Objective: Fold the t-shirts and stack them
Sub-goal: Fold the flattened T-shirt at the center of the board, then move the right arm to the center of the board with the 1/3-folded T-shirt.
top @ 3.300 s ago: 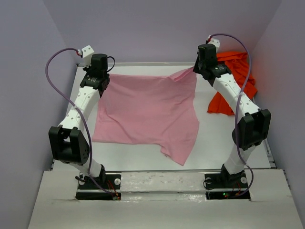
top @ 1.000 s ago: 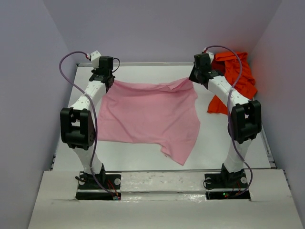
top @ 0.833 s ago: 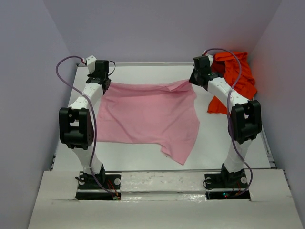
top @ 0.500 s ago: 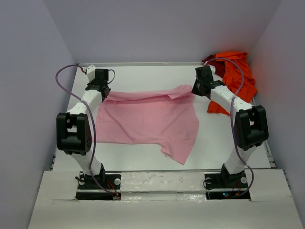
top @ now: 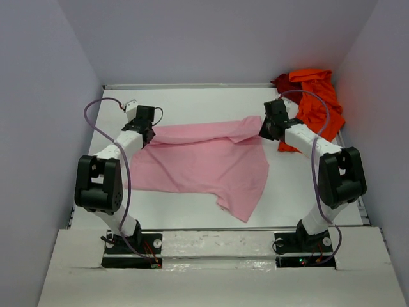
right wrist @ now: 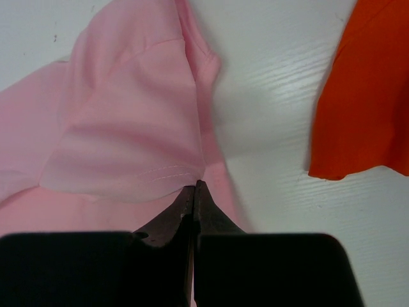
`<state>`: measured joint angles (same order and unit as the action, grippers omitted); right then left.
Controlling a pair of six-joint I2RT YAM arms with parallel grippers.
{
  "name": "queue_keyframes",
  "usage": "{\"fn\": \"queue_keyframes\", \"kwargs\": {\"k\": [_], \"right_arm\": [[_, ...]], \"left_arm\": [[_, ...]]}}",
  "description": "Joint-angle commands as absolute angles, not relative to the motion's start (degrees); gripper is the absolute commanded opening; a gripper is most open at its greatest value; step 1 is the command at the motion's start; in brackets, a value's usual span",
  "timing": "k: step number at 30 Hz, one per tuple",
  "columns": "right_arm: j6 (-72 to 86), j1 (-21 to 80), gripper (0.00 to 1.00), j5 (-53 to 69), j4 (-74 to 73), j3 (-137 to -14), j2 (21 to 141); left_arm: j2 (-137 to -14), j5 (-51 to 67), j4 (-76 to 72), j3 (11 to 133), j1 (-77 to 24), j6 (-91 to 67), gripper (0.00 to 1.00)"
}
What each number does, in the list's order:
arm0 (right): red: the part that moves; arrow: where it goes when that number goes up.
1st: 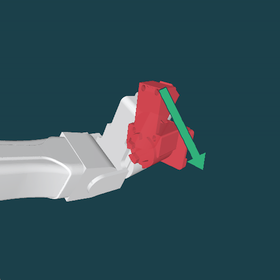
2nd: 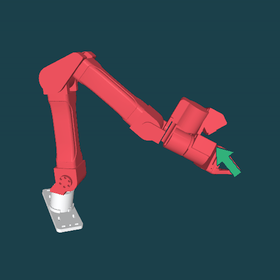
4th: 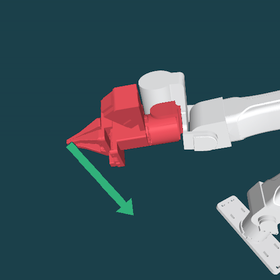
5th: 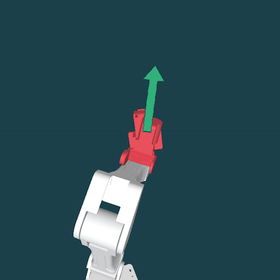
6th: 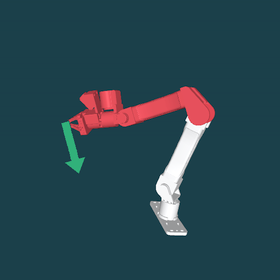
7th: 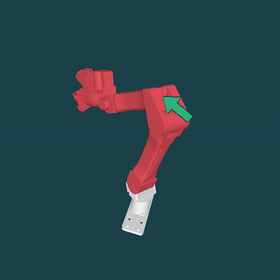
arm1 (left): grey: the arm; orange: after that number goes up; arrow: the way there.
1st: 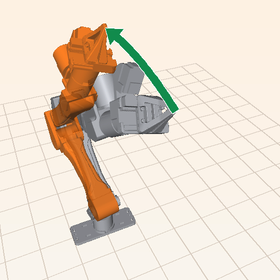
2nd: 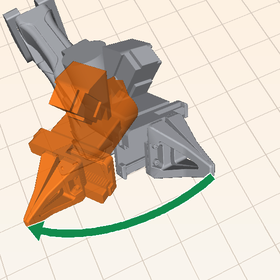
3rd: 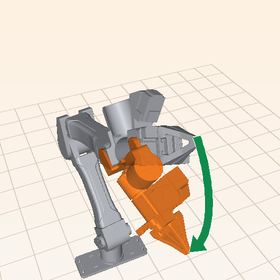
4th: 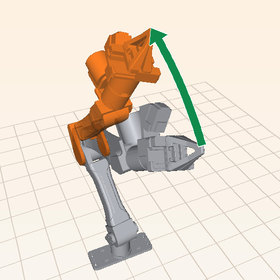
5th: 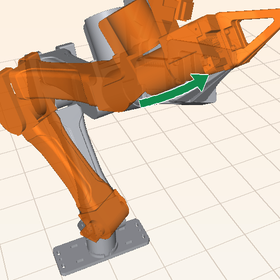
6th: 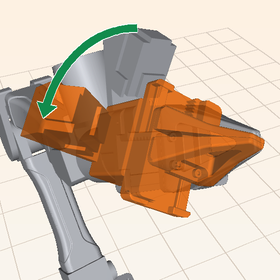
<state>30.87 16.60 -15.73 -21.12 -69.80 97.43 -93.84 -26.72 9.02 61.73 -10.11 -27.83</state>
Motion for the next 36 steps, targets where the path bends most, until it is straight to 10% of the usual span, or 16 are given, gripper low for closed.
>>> {"fn": "queue_keyframes", "kwargs": {"k": [1, 7, 9, 14, 36], "right_arm": [[32.69, 17.05, 0.0, -14.86, -18.46, -67.16, 94.57], [33.4, 17.05, 0.0, -13.1, -18.89, -65.3, 95.18], [33.4, 17.05, 0.34, -12.48, -19.07, -65.48, 95.54], [31.56, 17.05, 0.66, -11.95, -19.51, -67.67, 95.01], [31.37, 21.53, 0.63, -8.7, -21.53, -71.37, 93.87]], "left_arm": [[-89.83, -28.92, 8.88, 59.86, -9.93, -29.09, 0.0], [-89.3, -29.7, 9.67, 57.48, -10.02, -29.62, 0.0], [-89.3, -30.32, 10.1, 56.69, -10.02, -29.62, 0.0], [-88.42, -32.42, 10.98, 55.98, -10.02, -30.5, 0.32], [-88.51, -30.7, 15.03, 71.83, -10.98, -34.18, 0.4]]}}
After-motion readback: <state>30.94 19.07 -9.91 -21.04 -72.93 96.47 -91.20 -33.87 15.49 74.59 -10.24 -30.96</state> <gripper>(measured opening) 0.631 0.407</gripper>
